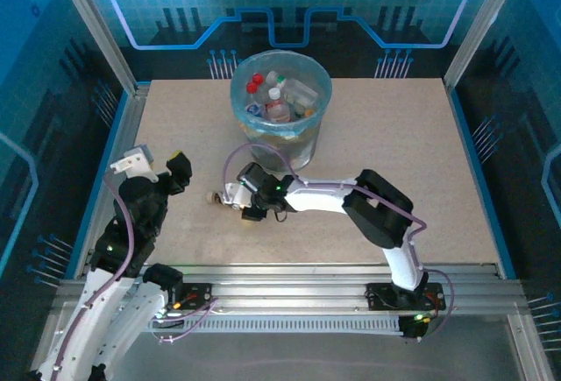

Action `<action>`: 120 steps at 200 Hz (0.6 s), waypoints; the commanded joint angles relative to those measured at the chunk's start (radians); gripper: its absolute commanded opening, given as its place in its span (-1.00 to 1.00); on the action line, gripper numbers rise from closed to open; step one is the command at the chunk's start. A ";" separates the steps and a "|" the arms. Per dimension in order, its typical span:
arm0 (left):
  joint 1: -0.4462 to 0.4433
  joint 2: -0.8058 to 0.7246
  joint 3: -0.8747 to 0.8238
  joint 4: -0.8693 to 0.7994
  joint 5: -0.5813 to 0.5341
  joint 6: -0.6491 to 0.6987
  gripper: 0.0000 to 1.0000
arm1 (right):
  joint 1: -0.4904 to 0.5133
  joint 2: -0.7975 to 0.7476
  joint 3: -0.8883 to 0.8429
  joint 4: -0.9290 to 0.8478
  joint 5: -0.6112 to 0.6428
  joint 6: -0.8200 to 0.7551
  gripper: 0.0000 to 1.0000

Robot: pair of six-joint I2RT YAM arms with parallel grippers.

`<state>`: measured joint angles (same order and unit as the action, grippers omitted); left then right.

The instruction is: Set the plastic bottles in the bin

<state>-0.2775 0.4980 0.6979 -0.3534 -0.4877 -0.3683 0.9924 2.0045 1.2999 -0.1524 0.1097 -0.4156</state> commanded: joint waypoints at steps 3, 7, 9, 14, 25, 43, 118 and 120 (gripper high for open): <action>0.004 0.024 0.046 0.034 0.034 -0.025 0.60 | 0.019 -0.150 -0.095 0.099 -0.003 0.071 0.12; 0.004 0.032 0.053 0.033 0.045 -0.024 0.59 | 0.020 -0.171 -0.116 0.111 -0.005 0.077 0.10; 0.004 0.036 0.056 0.032 0.050 -0.023 0.59 | 0.020 -0.183 -0.125 0.119 -0.006 0.081 0.09; 0.005 0.049 0.066 0.029 0.066 -0.024 0.60 | 0.020 -0.211 -0.152 0.137 -0.011 0.088 0.08; 0.004 0.078 0.091 0.024 0.105 -0.024 0.60 | 0.020 -0.275 -0.211 0.177 -0.025 0.097 0.08; 0.004 0.137 0.136 0.025 0.194 -0.032 0.60 | 0.018 -0.391 -0.290 0.218 -0.033 0.107 0.07; -0.027 0.388 0.375 0.164 0.667 -0.100 0.59 | -0.038 -0.812 -0.449 0.215 -0.092 0.146 0.05; -0.032 0.391 0.379 0.170 0.670 -0.098 0.59 | -0.043 -0.820 -0.452 0.215 -0.095 0.148 0.04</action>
<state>-0.2825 0.8623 0.9997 -0.2836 -0.0132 -0.4328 0.9886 1.2755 0.8951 0.0288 0.0624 -0.3119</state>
